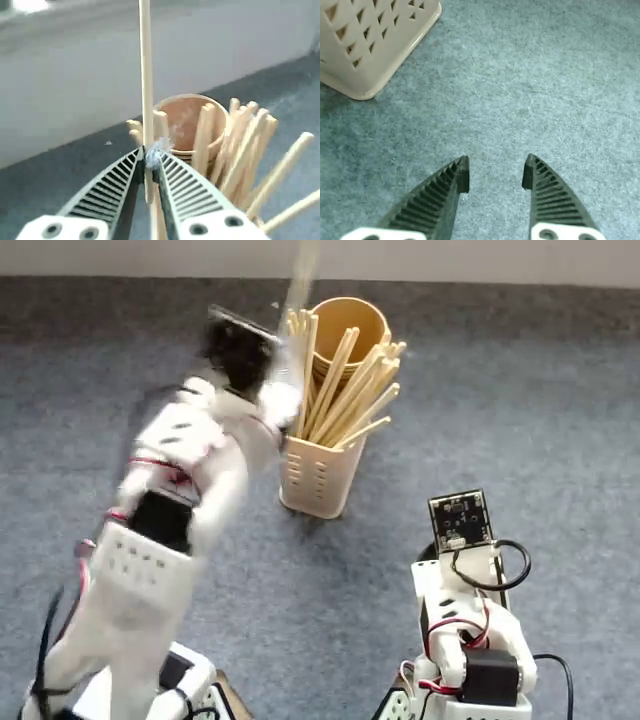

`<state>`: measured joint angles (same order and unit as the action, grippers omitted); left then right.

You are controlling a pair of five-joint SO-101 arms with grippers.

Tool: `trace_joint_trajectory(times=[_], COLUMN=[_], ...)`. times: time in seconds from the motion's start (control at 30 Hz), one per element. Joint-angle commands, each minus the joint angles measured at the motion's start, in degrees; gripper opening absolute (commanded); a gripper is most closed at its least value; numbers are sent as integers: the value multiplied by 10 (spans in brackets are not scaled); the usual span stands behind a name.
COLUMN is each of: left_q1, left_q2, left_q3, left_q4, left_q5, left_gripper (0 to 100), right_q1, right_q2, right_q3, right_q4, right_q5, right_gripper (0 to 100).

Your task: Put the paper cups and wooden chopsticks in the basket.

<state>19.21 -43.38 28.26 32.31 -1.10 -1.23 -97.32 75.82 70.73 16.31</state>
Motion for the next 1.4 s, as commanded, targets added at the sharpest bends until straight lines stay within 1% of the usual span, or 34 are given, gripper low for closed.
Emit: trace_joint_trajectory(times=[0.0, 0.1, 0.3, 0.43, 0.63, 0.87, 1.0, 1.1, 1.17, 1.3, 1.37], left_q1=[51, 72, 73, 72, 70, 68, 66, 44, 37, 49, 27], left_q2=[-17, -16, -15, 34, 109, 65, 50, 45, 42, -6, -39], left_q3=[5, 9, 45, 56, 54, 59, 58, 58, 56, 54, 54], left_q4=[-108, -123, -125, -154, -176, -172, -146, -145, -136, -57, -25], left_q5=[26, 25, 24, 24, 24, 26, 25, 26, 26, 24, 24], left_gripper=[4, 4, 12, 75, 77, 78, 77, 77, 77, 77, 77], right_q1=[-4, -4, -4, -4, -4, -4, -4, 0, 15, 58, 77], right_q2=[4, 4, 4, 4, 4, 4, 4, 4, 4, 5, 14], right_q3=[-1, -1, -1, -1, -1, -1, -1, -1, -1, -3, -2], right_q4=[-4, -4, -3, -2, -1, -2, -2, -2, -2, -14, -40], right_q5=[7, 7, 7, 7, 7, 7, 7, 7, 7, 7, 5], right_gripper=[187, 187, 187, 187, 187, 187, 187, 187, 187, 187, 187])
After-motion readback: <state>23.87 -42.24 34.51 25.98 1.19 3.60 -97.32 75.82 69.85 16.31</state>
